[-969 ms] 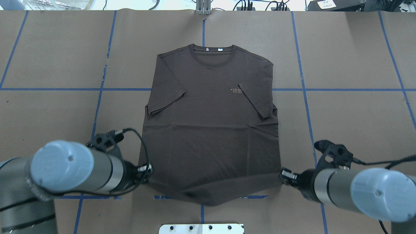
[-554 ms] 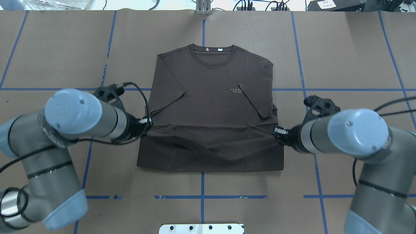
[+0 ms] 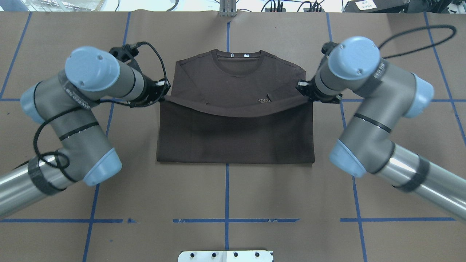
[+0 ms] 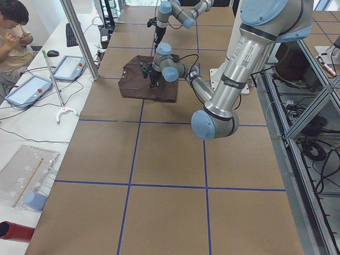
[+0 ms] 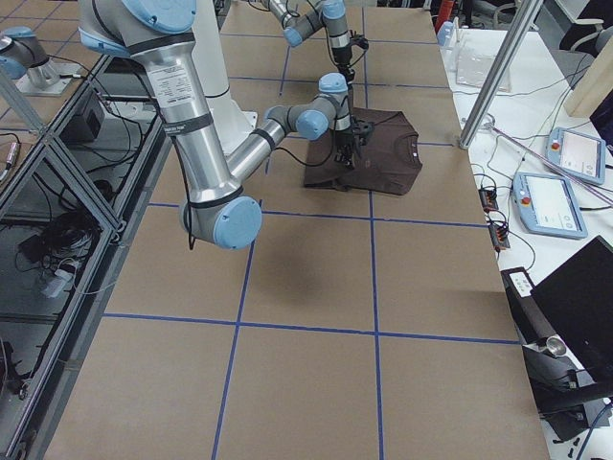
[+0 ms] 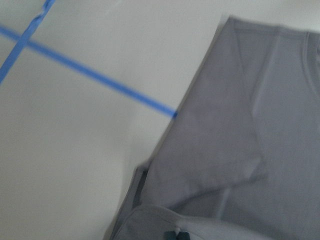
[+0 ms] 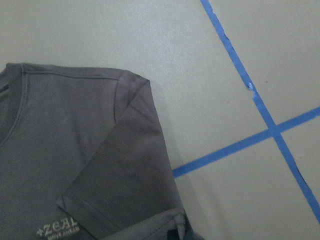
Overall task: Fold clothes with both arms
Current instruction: 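Lift the hem with both grippers and fold it toward the collar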
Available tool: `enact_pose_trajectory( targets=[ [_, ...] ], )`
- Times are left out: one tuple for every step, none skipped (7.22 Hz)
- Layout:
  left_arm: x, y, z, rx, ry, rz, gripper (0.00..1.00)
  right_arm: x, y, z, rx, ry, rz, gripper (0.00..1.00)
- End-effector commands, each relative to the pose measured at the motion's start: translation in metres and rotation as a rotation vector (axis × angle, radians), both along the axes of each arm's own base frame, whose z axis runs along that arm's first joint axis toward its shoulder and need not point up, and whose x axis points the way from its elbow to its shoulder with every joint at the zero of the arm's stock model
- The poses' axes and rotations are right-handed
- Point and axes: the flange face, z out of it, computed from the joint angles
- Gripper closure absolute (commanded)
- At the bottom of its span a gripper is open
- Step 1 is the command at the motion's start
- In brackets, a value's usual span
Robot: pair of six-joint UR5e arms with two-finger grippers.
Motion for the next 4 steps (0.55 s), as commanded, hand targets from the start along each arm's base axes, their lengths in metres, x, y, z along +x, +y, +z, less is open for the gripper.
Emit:
enact_pose_trajectory(
  targets=[
    [0.006, -0.063, -0.01, 0.049, -0.01, -0.108, 1.0, -0.021, -0.052, 0.003, 0.026, -0.015, 0.028, 1.0],
    [0.013, -0.074, 0.002, 0.081, -0.006, -0.141, 1.0, -0.022, -0.061, 0.014, 0.038, -0.025, 0.034, 1.0],
    [0.03, -0.091, 0.011, 0.085, 0.0, -0.142, 1.0, -0.022, -0.063, 0.02, 0.036, -0.014, 0.035, 1.0],
    [0.04, -0.099, 0.017, 0.079, -0.005, -0.141, 1.0, -0.019, -0.07, 0.03, 0.056, 0.018, 0.023, 1.0]
  ],
)
